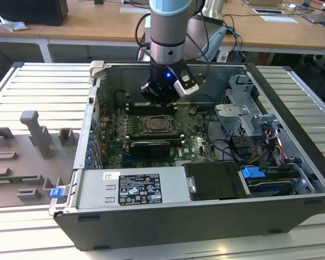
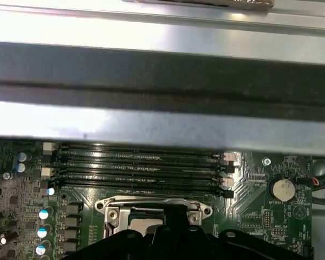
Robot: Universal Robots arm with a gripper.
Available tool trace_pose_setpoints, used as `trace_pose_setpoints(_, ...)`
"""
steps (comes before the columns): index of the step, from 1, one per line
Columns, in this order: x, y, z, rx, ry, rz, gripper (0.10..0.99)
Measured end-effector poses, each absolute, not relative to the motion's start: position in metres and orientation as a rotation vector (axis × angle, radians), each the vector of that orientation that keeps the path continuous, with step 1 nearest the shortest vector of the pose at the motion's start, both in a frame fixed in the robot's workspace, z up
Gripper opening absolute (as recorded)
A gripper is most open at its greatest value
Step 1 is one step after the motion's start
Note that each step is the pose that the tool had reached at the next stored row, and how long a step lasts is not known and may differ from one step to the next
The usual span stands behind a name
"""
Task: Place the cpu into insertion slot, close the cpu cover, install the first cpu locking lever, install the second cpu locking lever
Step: 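Install the second cpu locking lever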
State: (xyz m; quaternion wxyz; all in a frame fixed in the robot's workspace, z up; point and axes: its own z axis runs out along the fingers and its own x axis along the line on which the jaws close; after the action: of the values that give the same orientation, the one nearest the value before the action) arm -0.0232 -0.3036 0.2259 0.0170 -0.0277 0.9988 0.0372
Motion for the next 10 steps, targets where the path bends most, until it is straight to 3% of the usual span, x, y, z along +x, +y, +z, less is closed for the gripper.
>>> trace_pose_setpoints(10,-0.023,-0.318,0.227,-0.086,3.104,0.115,0.106)
